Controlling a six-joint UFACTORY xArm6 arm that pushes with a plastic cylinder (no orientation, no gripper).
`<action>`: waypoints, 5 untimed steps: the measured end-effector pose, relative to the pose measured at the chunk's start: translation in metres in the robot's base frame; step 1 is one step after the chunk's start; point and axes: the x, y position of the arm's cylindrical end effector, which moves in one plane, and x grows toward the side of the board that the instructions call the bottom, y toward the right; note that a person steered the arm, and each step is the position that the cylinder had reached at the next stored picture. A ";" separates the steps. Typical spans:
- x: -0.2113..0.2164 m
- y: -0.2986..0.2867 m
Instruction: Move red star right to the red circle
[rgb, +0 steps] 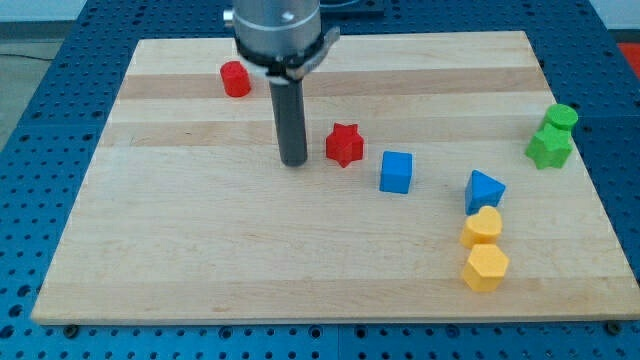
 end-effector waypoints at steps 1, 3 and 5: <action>0.014 0.029; 0.013 0.125; 0.041 0.116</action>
